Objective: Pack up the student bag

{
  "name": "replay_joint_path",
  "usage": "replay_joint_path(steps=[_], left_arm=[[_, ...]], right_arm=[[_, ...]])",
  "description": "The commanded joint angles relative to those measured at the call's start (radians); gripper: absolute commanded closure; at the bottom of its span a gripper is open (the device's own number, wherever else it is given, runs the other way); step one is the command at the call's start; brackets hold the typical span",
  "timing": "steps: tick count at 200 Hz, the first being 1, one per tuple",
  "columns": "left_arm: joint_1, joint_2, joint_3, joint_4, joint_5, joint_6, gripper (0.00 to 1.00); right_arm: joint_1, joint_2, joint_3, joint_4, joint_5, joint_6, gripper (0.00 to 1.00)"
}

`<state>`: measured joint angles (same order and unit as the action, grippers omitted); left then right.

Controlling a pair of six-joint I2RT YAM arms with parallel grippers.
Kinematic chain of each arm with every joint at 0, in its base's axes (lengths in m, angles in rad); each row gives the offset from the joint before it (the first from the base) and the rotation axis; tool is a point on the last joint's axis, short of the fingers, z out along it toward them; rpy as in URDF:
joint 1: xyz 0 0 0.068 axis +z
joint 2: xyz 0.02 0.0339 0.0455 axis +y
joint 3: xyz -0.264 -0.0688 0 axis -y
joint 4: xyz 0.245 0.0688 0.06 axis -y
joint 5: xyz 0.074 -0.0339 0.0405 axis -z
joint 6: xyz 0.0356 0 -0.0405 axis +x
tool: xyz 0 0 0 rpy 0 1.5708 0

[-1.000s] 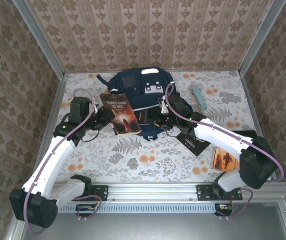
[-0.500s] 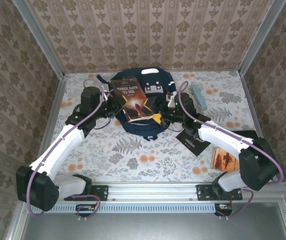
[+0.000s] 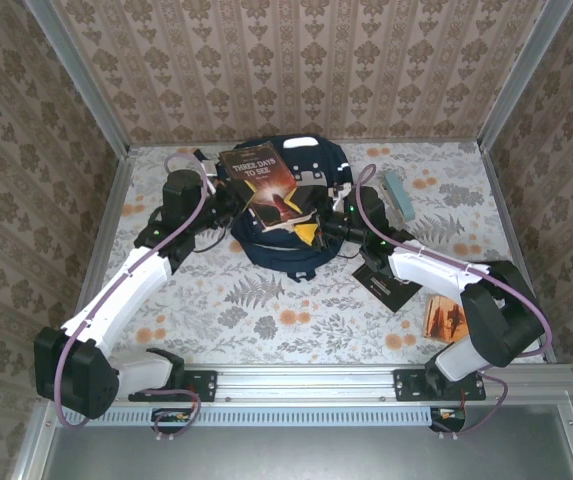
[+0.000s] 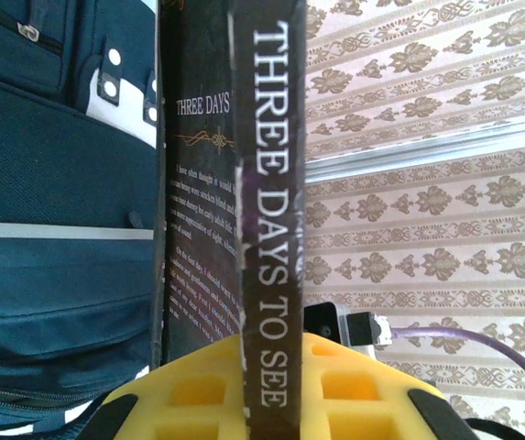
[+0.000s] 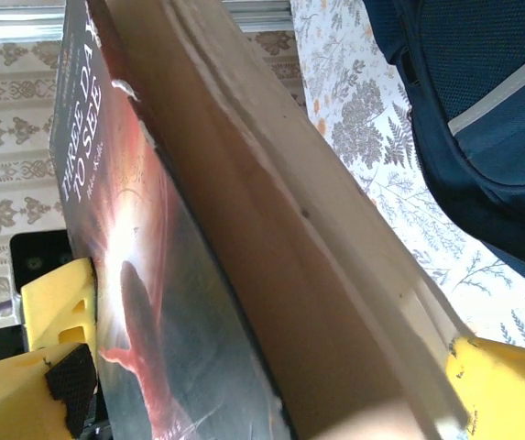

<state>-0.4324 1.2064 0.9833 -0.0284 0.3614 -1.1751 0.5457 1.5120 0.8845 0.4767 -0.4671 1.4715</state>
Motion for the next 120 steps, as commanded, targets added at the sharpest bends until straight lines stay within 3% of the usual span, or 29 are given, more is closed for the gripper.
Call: replay_joint_path(steps=[1, 28, 81, 120], left_arm=[[-0.009, -0.008, 0.065, 0.065, -0.056, 0.045, 0.95], [-0.008, -0.006, 0.058, 0.075, -0.107, 0.061, 0.95], [-0.010, 0.010, 0.033, 0.163, -0.095, -0.029, 0.96], [-0.018, 0.007, -0.011, 0.231, -0.109, -0.120, 0.96]], right_arm=[[0.000, -0.006, -0.014, 0.035, 0.010, 0.033, 0.00], [0.000, -0.029, -0.036, -0.018, 0.057, 0.003, 0.00], [0.010, 0.045, -0.018, 0.267, 0.055, 0.167, 0.00], [0.032, 0.090, 0.037, 0.349, 0.103, 0.232, 0.01]])
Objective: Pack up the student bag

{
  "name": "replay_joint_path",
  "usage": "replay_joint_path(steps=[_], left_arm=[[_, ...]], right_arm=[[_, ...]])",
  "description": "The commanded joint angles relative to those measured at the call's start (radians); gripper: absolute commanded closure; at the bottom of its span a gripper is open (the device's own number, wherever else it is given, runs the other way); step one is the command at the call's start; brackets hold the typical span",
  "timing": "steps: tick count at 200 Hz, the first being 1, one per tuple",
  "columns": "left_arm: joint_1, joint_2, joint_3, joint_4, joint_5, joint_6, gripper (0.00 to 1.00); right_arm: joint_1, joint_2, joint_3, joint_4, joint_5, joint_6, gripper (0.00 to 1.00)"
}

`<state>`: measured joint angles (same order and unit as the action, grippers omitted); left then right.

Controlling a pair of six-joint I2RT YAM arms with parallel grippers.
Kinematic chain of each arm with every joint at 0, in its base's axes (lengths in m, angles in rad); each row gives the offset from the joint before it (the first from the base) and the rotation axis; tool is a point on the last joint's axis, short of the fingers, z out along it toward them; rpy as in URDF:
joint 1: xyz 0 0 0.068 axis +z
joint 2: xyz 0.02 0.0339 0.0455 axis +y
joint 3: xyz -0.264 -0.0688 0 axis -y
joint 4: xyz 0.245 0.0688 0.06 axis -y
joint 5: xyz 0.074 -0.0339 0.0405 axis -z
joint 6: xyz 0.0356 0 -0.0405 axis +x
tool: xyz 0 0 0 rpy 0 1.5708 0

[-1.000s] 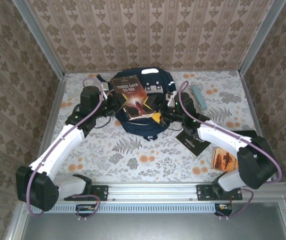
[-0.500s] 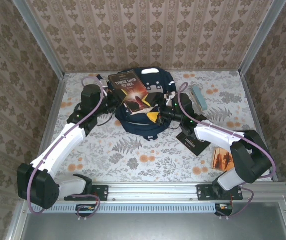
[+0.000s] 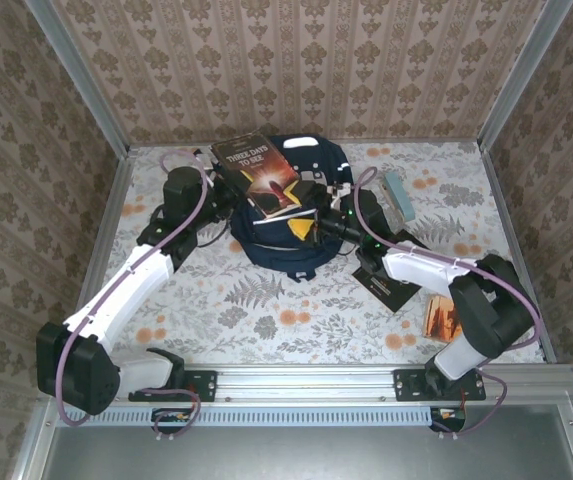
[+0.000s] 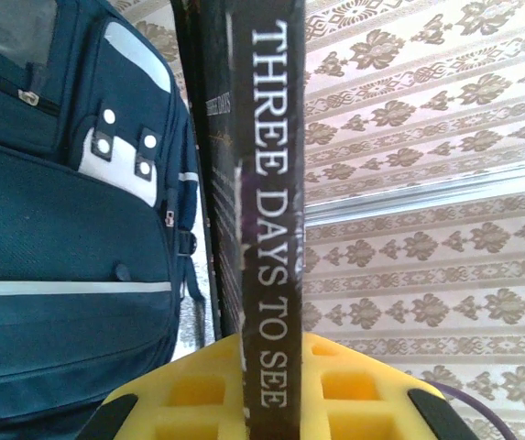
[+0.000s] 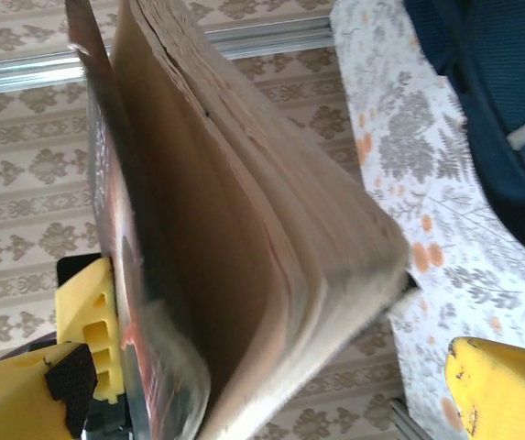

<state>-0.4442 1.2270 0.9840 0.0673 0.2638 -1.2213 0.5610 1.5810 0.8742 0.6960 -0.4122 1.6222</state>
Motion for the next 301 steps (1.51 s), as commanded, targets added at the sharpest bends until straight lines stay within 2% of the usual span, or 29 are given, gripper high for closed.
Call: replay_joint_path(steps=[1, 15, 34, 74, 100, 111, 131, 148, 155, 179, 190, 212, 245, 301], left_arm=[[-0.005, -0.014, -0.011, 0.135, -0.012, -0.075, 0.96], [-0.006, -0.006, -0.019, 0.141, -0.011, -0.097, 0.95], [-0.006, 0.004, -0.020, 0.123, 0.000, -0.111, 0.94], [-0.006, 0.002, -0.036, 0.069, -0.011, -0.100, 0.91], [-0.006, 0.005, -0.048, 0.033, 0.000, -0.086, 0.89], [-0.005, 0.004, -0.045, -0.003, 0.002, -0.065, 0.87], [-0.036, 0.005, -0.046, -0.065, 0.005, -0.026, 0.78], [-0.033, 0.008, -0.045, -0.130, 0.005, 0.028, 0.60], [-0.031, 0.014, -0.038, -0.165, 0.009, 0.062, 0.51], [-0.037, 0.053, 0.019, -0.328, 0.007, 0.253, 0.34], [-0.049, 0.081, 0.054, -0.397, -0.003, 0.353, 0.31], [-0.096, 0.156, 0.151, -0.537, -0.038, 0.553, 0.27], [-0.195, 0.309, 0.328, -0.724, -0.174, 0.835, 0.25], [-0.250, 0.593, 0.584, -0.803, -0.191, 1.113, 0.25]], right_arm=[[0.017, 0.023, 0.048, 0.132, 0.051, 0.082, 0.01], [0.019, 0.032, 0.046, 0.170, 0.079, 0.104, 0.03], [0.017, 0.032, 0.042, 0.206, 0.120, 0.117, 0.11], [0.014, 0.001, 0.009, 0.170, 0.150, 0.087, 0.38], [0.013, -0.024, 0.027, 0.046, 0.135, 0.035, 0.61], [0.012, -0.038, 0.034, -0.015, 0.133, 0.003, 0.66], [0.010, -0.063, 0.028, -0.085, 0.144, -0.055, 0.81], [-0.004, -0.079, 0.038, -0.177, 0.135, -0.129, 0.90], [-0.012, -0.089, 0.045, -0.220, 0.129, -0.168, 0.92], [-0.046, -0.132, 0.078, -0.436, 0.132, -0.341, 0.95], [-0.064, -0.158, 0.086, -0.527, 0.139, -0.425, 0.97], [-0.114, -0.239, 0.084, -0.697, 0.177, -0.585, 0.97], [-0.225, -0.350, 0.059, -0.914, 0.191, -0.750, 0.97], [-0.407, -0.568, -0.010, -1.136, 0.256, -0.844, 0.97]])
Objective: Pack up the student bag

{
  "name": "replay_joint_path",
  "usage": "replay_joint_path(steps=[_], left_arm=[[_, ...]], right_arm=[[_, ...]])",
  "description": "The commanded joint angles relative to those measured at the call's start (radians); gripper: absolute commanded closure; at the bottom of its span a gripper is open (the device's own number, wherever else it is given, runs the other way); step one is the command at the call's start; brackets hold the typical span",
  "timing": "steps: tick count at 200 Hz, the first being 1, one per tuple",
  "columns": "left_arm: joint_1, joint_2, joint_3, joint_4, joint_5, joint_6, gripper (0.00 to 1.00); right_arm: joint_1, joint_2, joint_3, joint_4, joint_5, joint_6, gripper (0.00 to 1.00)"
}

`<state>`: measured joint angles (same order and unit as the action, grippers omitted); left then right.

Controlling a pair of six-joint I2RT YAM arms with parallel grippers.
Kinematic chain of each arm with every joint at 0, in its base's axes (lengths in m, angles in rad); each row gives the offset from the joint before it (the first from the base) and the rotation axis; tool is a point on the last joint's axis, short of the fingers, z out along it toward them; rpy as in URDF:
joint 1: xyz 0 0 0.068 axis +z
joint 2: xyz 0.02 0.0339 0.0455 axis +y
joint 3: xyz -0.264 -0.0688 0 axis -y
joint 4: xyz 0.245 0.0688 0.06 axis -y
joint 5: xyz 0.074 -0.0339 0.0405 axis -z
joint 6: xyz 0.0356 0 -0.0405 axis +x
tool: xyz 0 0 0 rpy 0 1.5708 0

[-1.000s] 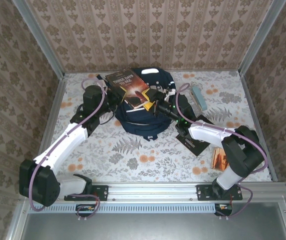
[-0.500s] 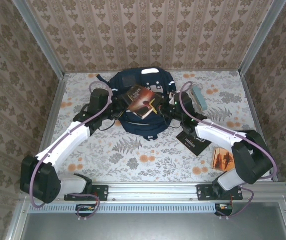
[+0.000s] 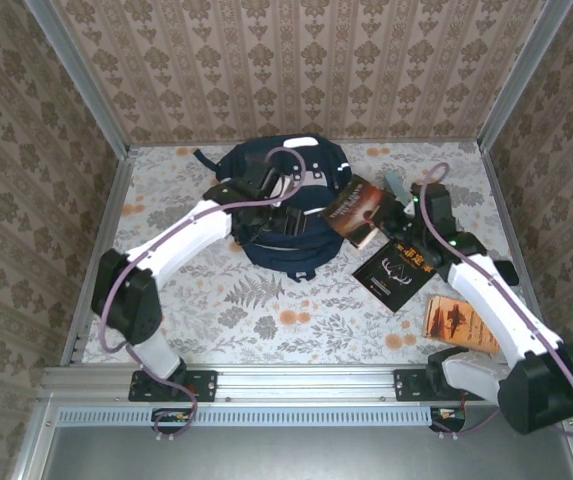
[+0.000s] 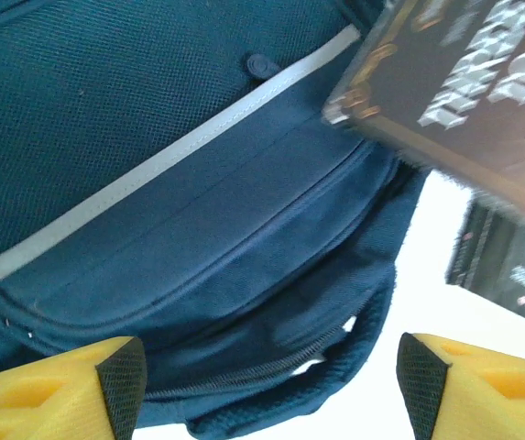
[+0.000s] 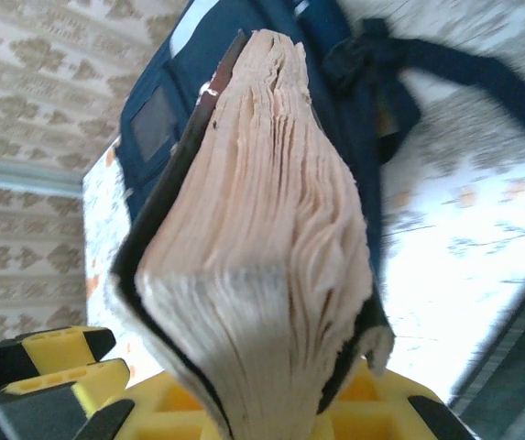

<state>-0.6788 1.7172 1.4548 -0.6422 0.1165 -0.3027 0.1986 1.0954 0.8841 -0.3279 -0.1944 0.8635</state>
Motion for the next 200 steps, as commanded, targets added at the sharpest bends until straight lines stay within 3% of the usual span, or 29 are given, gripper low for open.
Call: replay_joint_path(steps=[1, 48, 88, 171, 200], left_arm=[[-0.017, 0.110, 0.116, -0.095, -0.044, 0.199, 0.25], [-0.039, 0.376, 0.387, -0.222, -0.004, 0.343, 0.29], [-0.038, 0.492, 0.500, -0.281, 0.016, 0.420, 0.28], [-0.044, 0.578, 0.575, -0.297, -0.190, 0.499, 0.25], [-0.089, 0.588, 0.576, -0.309, -0.231, 0.666, 0.26]], right_arm=[[-0.047, -0.085, -0.020, -0.114, 0.039, -0.085, 0.97], [-0.099, -0.150, -0.045, -0.176, 0.036, -0.094, 0.97], [-0.111, -0.155, -0.058, -0.173, 0.011, -0.077, 0.97], [-0.111, -0.154, -0.083, -0.147, -0.021, -0.035, 0.96], [-0.111, -0.153, -0.086, -0.139, -0.031, -0.022, 0.96]])
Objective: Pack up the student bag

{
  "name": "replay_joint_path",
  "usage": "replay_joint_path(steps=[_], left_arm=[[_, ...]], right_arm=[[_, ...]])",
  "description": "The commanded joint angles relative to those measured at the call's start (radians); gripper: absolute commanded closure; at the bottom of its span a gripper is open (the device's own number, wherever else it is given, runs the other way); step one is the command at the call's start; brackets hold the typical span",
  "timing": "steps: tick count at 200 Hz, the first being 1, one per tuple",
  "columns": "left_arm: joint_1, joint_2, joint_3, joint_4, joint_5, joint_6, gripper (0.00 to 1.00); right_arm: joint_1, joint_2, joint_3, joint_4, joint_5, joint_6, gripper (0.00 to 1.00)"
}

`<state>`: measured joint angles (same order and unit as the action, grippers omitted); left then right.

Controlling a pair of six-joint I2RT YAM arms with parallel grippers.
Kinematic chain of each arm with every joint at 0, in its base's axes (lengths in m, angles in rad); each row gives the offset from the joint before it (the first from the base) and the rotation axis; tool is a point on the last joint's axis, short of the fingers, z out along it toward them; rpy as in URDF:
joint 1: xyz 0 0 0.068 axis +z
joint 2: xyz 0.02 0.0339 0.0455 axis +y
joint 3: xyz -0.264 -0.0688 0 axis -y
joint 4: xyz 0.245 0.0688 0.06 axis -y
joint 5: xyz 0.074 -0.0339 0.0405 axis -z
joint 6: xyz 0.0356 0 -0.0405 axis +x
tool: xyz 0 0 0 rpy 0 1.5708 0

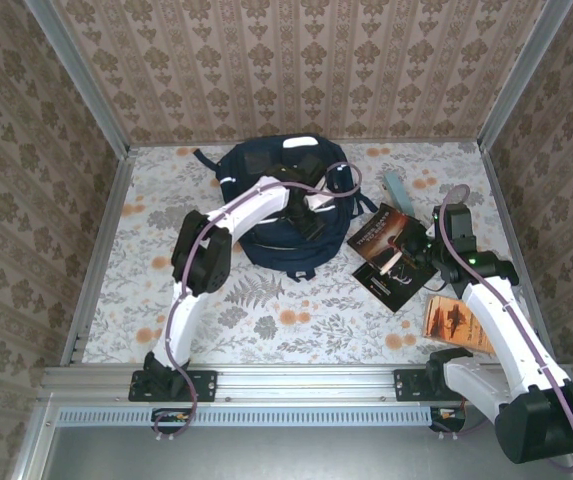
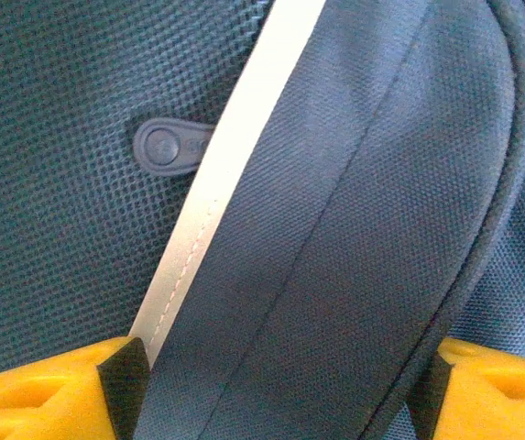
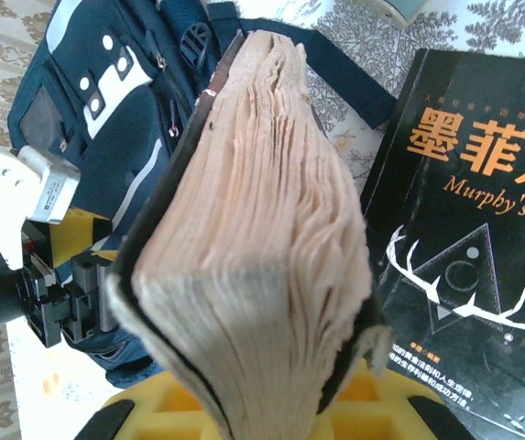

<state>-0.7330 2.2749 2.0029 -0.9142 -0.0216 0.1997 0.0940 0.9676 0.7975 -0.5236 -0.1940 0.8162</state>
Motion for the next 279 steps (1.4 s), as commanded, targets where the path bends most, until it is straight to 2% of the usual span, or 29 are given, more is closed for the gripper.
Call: replay_joint_path(steps=[1, 24, 60, 81, 120, 154, 187, 221, 250, 279], left_arm=[[-0.037, 0.031, 0.028, -0.039, -0.095, 0.171, 0.26], [-0.069, 0.067, 0.054, -0.094, -0.142, 0.282, 0.26], [-0.066, 0.109, 0.107, -0.125, -0.153, 0.273, 0.34], [-0.064, 0.105, 0.108, -0.085, -0.193, 0.259, 0.45], [-0.066, 0.054, 0.107, -0.025, -0.214, 0.239, 0.74], [-0.064, -0.072, 0.026, 0.076, -0.207, 0.220, 0.86], [-0.059, -0.216, -0.080, 0.196, -0.201, 0.173, 0.91], [-0.055, -0.333, -0.146, 0.306, -0.283, 0.099, 0.92], [-0.046, -0.419, -0.228, 0.457, -0.378, 0.070, 0.92], [-0.048, -0.445, -0.218, 0.490, -0.403, 0.027, 0.95]], right_arm=[[-0.007, -0.026, 0.000, 0.057, -0.032, 0.025, 0.96], [-0.007, -0.029, -0.001, 0.057, -0.038, 0.033, 0.96], [-0.007, -0.047, -0.016, 0.059, -0.044, 0.046, 0.96], [-0.007, -0.053, -0.020, 0.058, -0.047, 0.049, 0.96], [-0.007, -0.063, -0.020, 0.049, -0.047, 0.045, 0.95], [-0.007, -0.089, -0.012, 0.045, -0.045, 0.043, 0.95], [-0.007, -0.124, -0.004, 0.063, -0.058, 0.033, 0.94], [-0.007, -0.132, -0.006, 0.136, -0.161, 0.042, 0.94], [-0.002, -0.116, -0.036, 0.281, -0.294, 0.148, 0.93], [0.029, -0.093, -0.062, 0.371, -0.313, 0.223, 0.93]])
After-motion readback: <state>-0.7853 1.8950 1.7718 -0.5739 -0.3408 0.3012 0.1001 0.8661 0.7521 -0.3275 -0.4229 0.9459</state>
